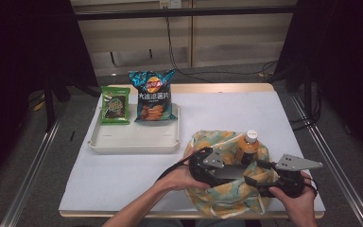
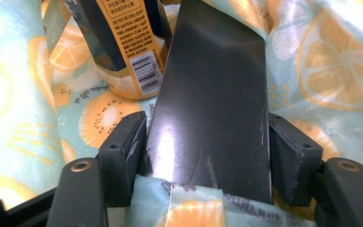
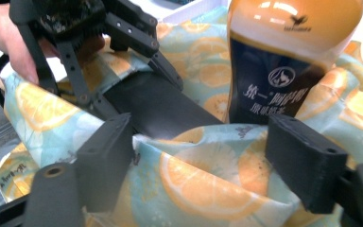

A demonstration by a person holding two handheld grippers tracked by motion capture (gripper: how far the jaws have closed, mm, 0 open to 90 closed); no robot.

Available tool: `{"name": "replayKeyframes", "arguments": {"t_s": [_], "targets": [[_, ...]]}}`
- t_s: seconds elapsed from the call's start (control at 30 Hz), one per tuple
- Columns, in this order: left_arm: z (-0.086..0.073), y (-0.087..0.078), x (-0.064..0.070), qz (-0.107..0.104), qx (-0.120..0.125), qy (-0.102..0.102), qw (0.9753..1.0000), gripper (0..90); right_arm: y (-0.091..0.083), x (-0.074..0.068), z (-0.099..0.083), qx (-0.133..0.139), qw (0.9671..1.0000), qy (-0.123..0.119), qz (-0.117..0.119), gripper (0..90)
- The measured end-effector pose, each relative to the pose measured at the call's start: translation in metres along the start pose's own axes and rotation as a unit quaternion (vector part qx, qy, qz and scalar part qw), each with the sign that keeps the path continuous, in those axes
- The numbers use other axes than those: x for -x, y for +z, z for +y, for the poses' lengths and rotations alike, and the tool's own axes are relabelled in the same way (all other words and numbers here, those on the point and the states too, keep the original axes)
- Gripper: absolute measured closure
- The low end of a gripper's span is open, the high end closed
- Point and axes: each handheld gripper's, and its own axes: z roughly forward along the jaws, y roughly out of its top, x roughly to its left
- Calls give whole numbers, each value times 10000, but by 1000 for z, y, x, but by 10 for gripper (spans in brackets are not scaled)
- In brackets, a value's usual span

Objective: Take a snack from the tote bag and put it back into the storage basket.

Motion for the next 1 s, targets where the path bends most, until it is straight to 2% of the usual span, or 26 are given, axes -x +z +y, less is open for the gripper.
{"name": "replayKeyframes", "arguments": {"t_s": [0.13,0.3,0.4,0.43,0.57,0.63,0.73,0.77,0.8,0.87,0.9,0.93,1.0], "targets": [[-1,-1,-1,-58,-11,28,10000,400,1,2,-3,-69,10000,-14,-24,288],[0,1,-1,-49,-23,-24,10000,383,5,2,-5,-194,9998,-57,-96,303],[0,0,0,-44,-102,51,9999,398,7,1,-4,-240,9996,-60,-162,347],[0,1,0,-43,-63,31,10000,406,8,1,-4,-250,9995,-76,-183,367],[1,-2,0,-94,-157,16,9998,427,6,2,-5,-264,9990,-101,-359,531],[-1,-2,0,-136,-33,-94,9999,430,4,4,-6,-262,9988,-88,-405,632],[-1,-5,-1,-215,-48,-174,9996,434,0,5,-6,-258,9986,-76,-448,786],[-2,-5,-1,-251,42,-242,9994,436,-2,5,-6,-239,9986,-74,-466,830],[-2,-7,-1,-221,21,-218,9995,437,-4,6,-6,-223,9986,-54,-472,860],[-2,-12,-2,-241,83,-345,9991,439,-8,6,-7,-166,9986,-25,-501,888],[-3,-13,-2,-219,202,-346,9990,439,-10,7,-7,-140,9986,-19,-512,893],[-3,-16,-3,-238,171,-384,9988,439,-13,7,-7,-100,9986,7,-527,897],[-5,-21,-5,-275,272,-431,9983,439,-17,6,-7,-19,9983,27,-585,899]]}}
